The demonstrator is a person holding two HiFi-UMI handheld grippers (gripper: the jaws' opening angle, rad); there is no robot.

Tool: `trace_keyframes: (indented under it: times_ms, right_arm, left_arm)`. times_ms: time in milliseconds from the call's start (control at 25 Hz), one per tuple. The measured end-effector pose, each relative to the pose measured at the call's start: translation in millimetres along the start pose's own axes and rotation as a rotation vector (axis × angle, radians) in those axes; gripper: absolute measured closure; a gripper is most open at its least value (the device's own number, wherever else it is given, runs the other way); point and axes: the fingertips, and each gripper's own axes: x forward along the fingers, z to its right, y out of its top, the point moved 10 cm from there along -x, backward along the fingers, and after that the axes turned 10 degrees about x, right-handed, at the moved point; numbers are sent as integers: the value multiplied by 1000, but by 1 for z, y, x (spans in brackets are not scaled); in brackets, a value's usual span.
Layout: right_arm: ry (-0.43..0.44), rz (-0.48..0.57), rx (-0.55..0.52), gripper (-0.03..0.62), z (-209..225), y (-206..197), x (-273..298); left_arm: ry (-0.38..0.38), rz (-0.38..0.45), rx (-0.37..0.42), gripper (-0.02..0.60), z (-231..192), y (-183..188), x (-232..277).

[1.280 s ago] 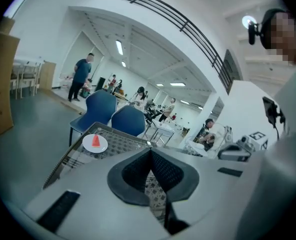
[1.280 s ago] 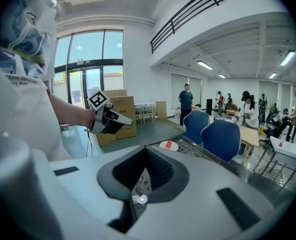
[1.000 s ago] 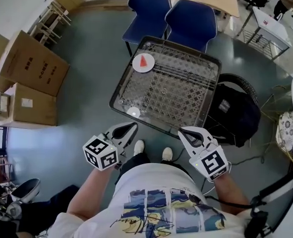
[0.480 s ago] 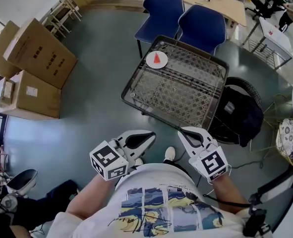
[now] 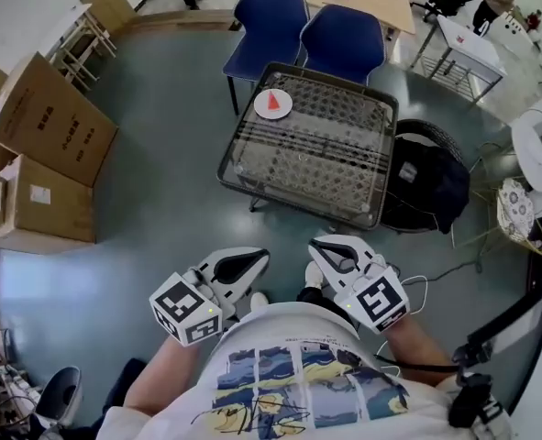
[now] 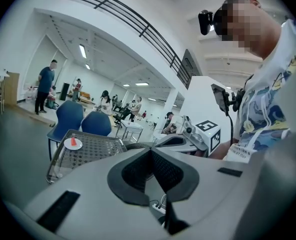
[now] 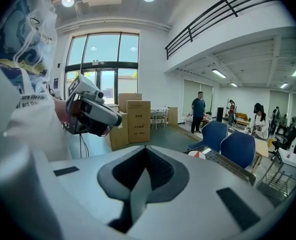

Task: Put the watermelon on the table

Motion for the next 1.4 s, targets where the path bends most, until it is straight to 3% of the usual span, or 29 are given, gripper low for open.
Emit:
trace_keyframes:
  times_ms: [120, 280, 680, 1400]
  right_arm:
    - [-35, 18, -9, 585, -29, 3, 4]
    - [-28, 2, -22, 584, -57, 7, 15]
    - [-45, -18, -50, 584, -112, 4, 21]
    - [-66, -8, -57, 585, -134, 4, 19]
  left_arm:
    - [-39, 5, 3, 572, 0, -4, -19]
    - [-23, 22, -6, 572, 3, -17, -46]
    - [-70, 18, 8, 572, 13, -35, -80]
    - [-105, -29, 33, 572, 27, -48, -85]
